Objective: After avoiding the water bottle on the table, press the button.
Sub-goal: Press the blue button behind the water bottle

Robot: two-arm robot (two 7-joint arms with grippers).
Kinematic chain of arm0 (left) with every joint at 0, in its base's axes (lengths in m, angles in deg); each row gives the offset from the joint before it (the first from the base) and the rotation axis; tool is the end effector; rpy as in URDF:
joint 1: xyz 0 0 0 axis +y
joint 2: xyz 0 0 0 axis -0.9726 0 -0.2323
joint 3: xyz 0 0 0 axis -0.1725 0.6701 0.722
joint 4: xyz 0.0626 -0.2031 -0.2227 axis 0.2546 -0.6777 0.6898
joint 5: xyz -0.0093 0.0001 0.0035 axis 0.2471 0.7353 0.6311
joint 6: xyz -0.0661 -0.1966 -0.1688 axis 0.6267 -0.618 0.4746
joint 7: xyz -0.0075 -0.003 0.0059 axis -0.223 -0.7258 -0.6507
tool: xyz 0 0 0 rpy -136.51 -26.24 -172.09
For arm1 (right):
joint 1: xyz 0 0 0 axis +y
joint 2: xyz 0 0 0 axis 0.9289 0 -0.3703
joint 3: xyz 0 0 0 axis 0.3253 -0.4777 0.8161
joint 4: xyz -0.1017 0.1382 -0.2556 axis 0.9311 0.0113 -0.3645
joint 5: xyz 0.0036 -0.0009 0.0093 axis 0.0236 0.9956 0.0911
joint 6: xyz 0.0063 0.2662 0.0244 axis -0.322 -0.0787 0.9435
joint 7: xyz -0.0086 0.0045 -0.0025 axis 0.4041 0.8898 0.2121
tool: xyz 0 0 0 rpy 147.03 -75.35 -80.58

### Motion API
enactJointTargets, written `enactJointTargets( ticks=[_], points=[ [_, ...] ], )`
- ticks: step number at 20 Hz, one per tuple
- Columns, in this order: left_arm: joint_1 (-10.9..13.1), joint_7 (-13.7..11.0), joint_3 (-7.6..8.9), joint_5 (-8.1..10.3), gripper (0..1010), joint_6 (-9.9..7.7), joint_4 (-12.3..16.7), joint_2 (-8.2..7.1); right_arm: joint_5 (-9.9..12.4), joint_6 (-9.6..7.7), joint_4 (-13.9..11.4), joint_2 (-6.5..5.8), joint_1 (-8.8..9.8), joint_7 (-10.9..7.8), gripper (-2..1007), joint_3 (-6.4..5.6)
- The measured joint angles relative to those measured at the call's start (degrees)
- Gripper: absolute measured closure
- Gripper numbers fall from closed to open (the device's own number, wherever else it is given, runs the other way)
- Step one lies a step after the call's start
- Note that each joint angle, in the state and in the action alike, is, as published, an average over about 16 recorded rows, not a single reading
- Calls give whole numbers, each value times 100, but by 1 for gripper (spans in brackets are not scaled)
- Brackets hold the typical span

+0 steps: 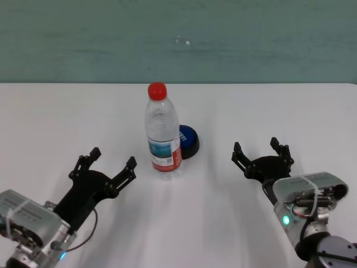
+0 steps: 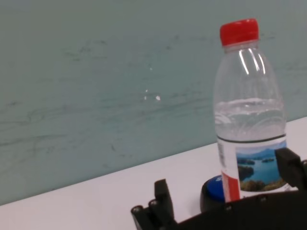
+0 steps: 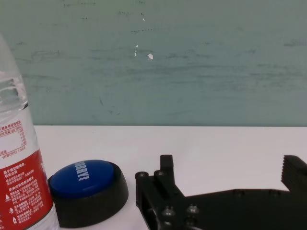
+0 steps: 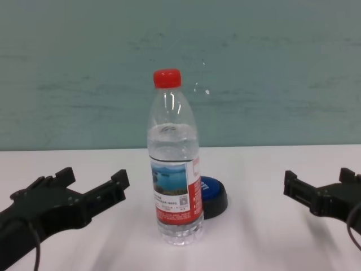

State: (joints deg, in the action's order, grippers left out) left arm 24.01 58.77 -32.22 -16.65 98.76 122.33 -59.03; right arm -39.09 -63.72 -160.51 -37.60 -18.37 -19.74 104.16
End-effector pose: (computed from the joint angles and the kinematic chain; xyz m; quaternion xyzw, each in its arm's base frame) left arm 0.2270 0.0435 -0.3274 0.0143 -0.0691 0.5257 0.8477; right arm 0.2594 0.0256 -0.3231 0.0184 0.0179 -0.6311 0.7753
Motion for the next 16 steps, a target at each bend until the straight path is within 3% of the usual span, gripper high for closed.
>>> enactJointTargets(
  ticks=[16],
  points=[
    [-157,65,-117,-191,0,13,-210,75,0,0,0,0,0,0,1,0]
  ],
)
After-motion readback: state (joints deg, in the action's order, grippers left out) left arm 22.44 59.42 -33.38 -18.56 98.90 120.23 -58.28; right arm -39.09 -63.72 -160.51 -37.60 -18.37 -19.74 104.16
